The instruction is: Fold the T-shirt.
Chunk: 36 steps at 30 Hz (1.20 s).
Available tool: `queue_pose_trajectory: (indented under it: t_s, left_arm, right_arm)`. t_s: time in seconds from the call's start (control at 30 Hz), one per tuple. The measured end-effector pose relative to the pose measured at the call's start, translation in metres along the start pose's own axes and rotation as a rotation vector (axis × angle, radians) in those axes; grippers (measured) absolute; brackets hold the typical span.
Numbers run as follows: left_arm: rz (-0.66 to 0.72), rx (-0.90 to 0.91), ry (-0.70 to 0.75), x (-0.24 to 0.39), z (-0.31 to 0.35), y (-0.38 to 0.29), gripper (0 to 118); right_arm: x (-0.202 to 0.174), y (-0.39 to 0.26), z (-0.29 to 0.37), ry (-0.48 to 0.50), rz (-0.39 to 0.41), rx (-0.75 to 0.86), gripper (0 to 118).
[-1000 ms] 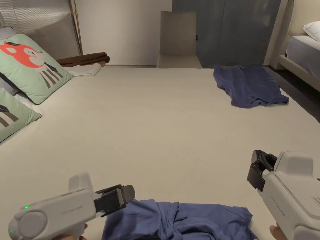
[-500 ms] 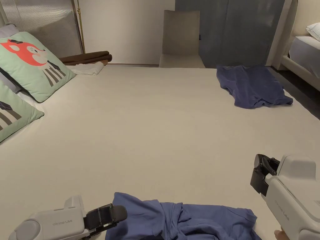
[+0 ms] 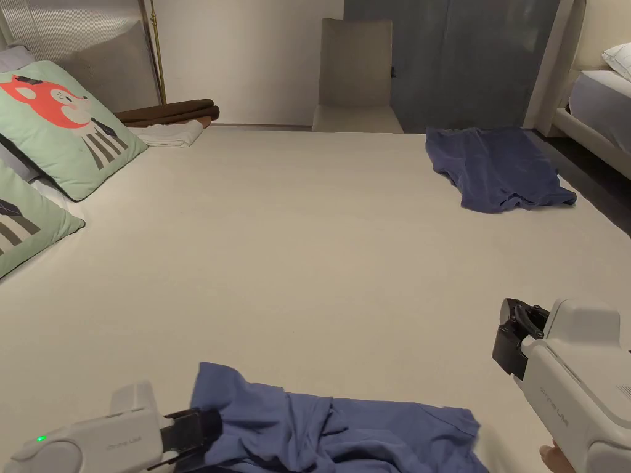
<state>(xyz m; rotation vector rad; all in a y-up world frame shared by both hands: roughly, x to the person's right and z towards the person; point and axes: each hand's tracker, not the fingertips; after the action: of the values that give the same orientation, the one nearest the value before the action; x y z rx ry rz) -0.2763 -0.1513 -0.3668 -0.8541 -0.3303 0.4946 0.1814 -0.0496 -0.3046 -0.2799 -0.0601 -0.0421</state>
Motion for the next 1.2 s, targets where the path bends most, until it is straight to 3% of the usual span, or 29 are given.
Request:
queue_pose_trajectory:
  t_s: [0.23, 0.43, 0.63, 0.8, 1.1, 1.2]
  left_arm:
    - [-0.17, 0.103, 0.281, 0.001, 0.064, 0.018, 16]
    - [-0.258, 0.111, 0.33, 0.051, 0.06, 0.02, 16]
    - [-0.413, 0.056, 0.172, 0.131, 0.025, 0.005, 16]
    - [-0.463, -0.054, 0.073, 0.176, -0.021, -0.014, 16]
    - [-0.5, -0.19, 0.124, 0.205, -0.104, -0.062, 17]
    - [-0.508, -0.16, 0.139, 0.208, -0.106, -0.068, 27]
  right_arm:
    - [-0.01, -0.001, -0.002, 0.031, 0.006, 0.001, 0]
    - [-0.016, -0.002, -0.001, 0.052, 0.005, 0.001, 0]
    - [-0.012, -0.001, 0.003, 0.048, 0.001, 0.006, 0]
    - [-0.003, 0.0, 0.007, 0.034, -0.009, 0.012, 0]
    - [0.013, -0.005, 0.013, 0.006, -0.029, 0.006, 0]
    - [0.016, -0.006, 0.015, 0.001, -0.031, 0.005, 0]
